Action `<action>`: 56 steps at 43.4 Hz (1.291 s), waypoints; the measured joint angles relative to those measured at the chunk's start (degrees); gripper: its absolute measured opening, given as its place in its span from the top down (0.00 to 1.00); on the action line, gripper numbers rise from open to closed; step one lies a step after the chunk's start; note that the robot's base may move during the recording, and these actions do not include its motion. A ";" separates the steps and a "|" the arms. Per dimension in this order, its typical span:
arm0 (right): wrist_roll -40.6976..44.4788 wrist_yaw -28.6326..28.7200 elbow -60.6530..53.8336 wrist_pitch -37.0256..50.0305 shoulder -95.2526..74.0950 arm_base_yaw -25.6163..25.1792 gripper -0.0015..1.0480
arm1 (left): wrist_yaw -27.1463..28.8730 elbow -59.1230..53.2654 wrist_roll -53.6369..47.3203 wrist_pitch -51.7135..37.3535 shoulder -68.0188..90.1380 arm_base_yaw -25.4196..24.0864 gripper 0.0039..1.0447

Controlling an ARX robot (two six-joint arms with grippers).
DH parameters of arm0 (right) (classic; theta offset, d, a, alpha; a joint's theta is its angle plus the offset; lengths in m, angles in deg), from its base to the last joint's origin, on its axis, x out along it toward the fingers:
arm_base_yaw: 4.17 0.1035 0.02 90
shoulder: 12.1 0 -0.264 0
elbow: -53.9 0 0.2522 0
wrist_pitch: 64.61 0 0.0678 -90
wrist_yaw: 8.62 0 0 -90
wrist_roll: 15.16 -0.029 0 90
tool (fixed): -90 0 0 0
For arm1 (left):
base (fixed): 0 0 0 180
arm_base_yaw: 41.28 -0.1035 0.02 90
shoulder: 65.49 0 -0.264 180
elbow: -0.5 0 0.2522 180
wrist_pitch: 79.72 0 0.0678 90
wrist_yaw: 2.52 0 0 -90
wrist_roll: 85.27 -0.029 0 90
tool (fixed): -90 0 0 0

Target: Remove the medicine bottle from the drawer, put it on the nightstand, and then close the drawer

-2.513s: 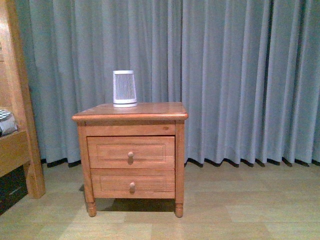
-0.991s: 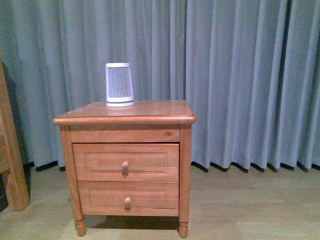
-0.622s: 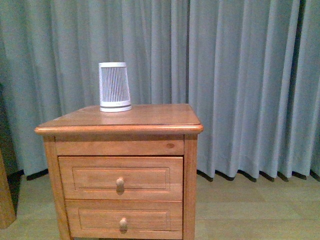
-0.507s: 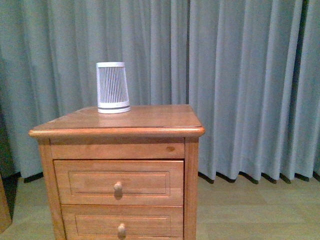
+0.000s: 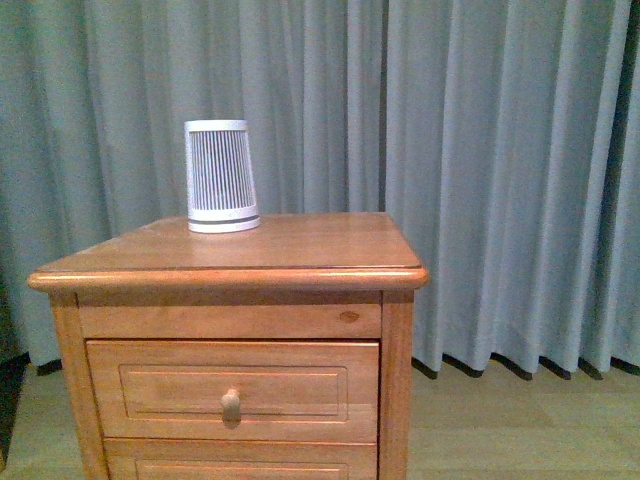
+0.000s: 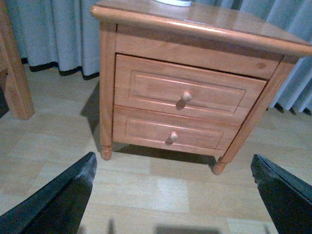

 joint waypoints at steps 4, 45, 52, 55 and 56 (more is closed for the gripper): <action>0.02 0.00 0.00 0.00 0.00 0.00 0.07 | -0.17 0.63 0.52 -12.35 11.98 0.02 0.06; 0.02 0.00 0.00 0.00 0.00 0.00 0.07 | 13.38 49.31 -8.39 -58.05 111.45 17.33 0.06; 0.02 0.00 0.00 0.00 0.00 0.00 0.07 | 13.88 58.84 -9.14 -55.10 118.95 18.03 0.06; 0.02 0.00 0.00 0.00 0.00 0.00 0.07 | 14.08 62.25 -9.09 -53.99 121.74 18.05 0.06; 0.02 0.00 0.00 0.00 0.00 0.00 0.07 | 14.10 62.99 -9.07 -53.68 122.38 18.05 0.06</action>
